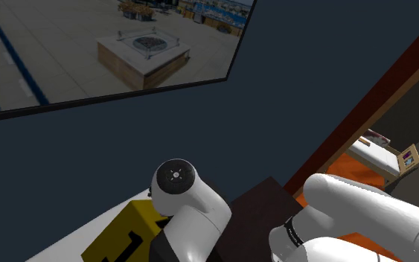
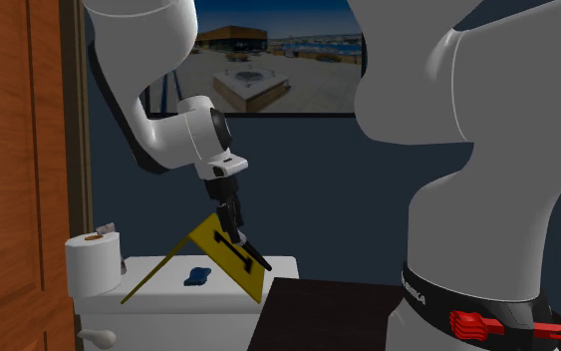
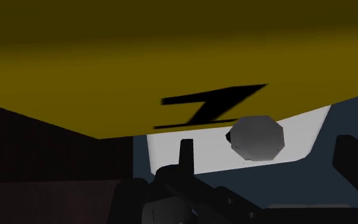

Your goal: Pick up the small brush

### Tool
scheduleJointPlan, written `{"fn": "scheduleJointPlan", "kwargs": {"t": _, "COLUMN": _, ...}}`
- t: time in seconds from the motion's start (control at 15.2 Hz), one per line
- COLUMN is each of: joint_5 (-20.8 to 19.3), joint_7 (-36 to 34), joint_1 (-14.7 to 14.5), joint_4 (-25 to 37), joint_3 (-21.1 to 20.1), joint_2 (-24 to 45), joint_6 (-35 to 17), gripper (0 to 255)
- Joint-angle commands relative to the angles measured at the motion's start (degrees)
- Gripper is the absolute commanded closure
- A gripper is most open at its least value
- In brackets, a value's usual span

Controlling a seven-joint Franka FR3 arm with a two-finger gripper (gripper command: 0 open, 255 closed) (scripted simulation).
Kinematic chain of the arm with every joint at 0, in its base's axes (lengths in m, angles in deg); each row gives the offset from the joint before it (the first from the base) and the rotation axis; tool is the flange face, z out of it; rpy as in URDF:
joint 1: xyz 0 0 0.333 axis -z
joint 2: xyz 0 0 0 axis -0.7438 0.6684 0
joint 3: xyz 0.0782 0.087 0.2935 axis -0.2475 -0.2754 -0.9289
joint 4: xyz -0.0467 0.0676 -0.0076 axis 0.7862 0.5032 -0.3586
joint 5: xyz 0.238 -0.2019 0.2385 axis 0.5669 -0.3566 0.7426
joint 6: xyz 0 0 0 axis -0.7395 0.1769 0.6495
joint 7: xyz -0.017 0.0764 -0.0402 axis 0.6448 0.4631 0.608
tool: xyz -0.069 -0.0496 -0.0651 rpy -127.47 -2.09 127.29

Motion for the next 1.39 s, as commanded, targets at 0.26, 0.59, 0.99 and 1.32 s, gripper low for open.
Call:
{"fn": "scheduleJointPlan", "kwargs": {"t": 0.26, "joint_5": 1.0, "joint_7": 0.0, "joint_1": 0.9, "joint_4": 0.3, "joint_3": -1.6, "joint_2": -0.4, "joint_6": -0.8, "gripper": 255}}
{"fn": "scheduleJointPlan", "kwargs": {"t": 0.59, "joint_5": 1.0, "joint_7": 0.0, "joint_1": 0.9, "joint_4": 0.3, "joint_3": -1.6, "joint_2": -0.4, "joint_6": -0.9, "gripper": 255}}
{"fn": "scheduleJointPlan", "kwargs": {"t": 0.99, "joint_5": -1.3, "joint_7": -0.4, "joint_1": -1.2, "joint_4": -0.1, "joint_3": 2.0, "joint_2": 0.4, "joint_6": 1.2, "gripper": 255}}
{"fn": "scheduleJointPlan", "kwargs": {"t": 1.32, "joint_5": -3.9, "joint_7": -0.7, "joint_1": -3.4, "joint_4": -0.1, "joint_3": 6.2, "joint_2": 1.0, "joint_6": 3.9, "gripper": 255}}
